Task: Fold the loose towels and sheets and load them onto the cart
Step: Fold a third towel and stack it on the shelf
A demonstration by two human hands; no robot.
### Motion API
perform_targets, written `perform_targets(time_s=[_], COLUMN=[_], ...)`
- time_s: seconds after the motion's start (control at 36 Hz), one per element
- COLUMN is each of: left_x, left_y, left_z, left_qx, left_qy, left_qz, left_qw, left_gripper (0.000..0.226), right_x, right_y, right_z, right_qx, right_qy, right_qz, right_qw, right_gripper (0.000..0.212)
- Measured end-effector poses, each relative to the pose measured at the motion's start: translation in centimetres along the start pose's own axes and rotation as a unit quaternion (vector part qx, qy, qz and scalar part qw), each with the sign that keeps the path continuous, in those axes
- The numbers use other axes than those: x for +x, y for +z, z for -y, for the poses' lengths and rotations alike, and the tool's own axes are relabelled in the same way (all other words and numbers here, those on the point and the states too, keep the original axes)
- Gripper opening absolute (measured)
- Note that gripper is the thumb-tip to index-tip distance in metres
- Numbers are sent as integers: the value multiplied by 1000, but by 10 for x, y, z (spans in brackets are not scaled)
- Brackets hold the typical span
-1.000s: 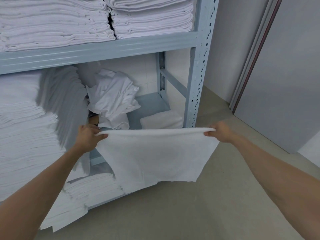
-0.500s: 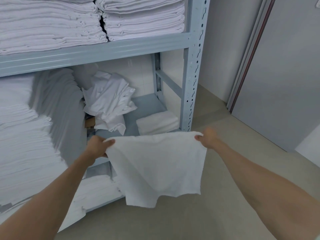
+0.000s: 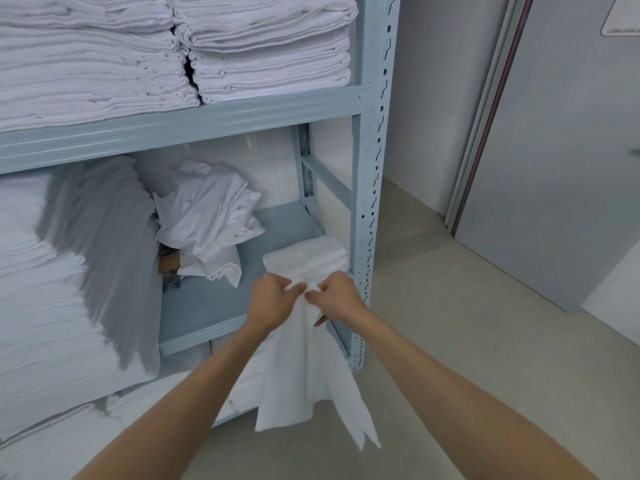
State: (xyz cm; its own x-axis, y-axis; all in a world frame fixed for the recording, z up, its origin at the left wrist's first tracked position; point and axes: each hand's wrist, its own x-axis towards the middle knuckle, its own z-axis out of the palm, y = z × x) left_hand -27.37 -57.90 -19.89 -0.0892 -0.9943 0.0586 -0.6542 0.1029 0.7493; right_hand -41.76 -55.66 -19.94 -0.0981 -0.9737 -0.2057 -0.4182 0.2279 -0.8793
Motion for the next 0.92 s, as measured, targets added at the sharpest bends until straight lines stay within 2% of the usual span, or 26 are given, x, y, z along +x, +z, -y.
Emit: perform_targets(time_s=[0.08, 0.17, 0.25, 0.33, 0.39, 0.47, 0.61, 0.69, 0.78, 0.89, 0.92], left_x=[-1, -2, -6, -6, -5, -6, -16, -21, -21, -21, -21], left_y=[6, 11, 17, 21, 20, 21, 19, 18, 16, 13, 13], left_z=[-1, -5, -7, -11, -15, -22, -33, -39, -44, -43, -41], left_qx=[-5, -17, -8, 3, -2, -12, -50, -47, -17, 57, 50], left_qy=[-5, 0, 18, 37, 39, 43, 58, 78, 92, 115, 114], left_qz=[8, 12, 14, 18, 28, 53, 82, 101, 114, 150, 149], left_qw=[1000, 1000, 1000, 999, 999, 998, 994, 991, 989, 980, 981], left_gripper=[46, 46, 46, 53, 56, 53, 56, 51, 53, 13, 12], right_x=[-1, -4, -11, -12, -13, -14, -12, -15, -15, -12, -10], right_y=[0, -6, -10, -18, -21, -21, -21, -24, -29, -37, -39], right_z=[-5, -7, -5, -9, -15, -30, -51, -52, -53, -56, -58], right_qx=[66, 133, 205, 307, 323, 272, 133, 46, 0, -64, -71], right_qy=[20, 31, 52, 73, 54, 10, -69, -109, -123, -147, -162], right_qz=[11, 31, 47, 73, 86, 53, -72, -112, -137, -158, -155], right_qw=[998, 990, 976, 946, 941, 961, 986, 987, 983, 974, 972], right_gripper=[34, 14, 17, 25, 23, 17, 41, 38, 26, 33, 37])
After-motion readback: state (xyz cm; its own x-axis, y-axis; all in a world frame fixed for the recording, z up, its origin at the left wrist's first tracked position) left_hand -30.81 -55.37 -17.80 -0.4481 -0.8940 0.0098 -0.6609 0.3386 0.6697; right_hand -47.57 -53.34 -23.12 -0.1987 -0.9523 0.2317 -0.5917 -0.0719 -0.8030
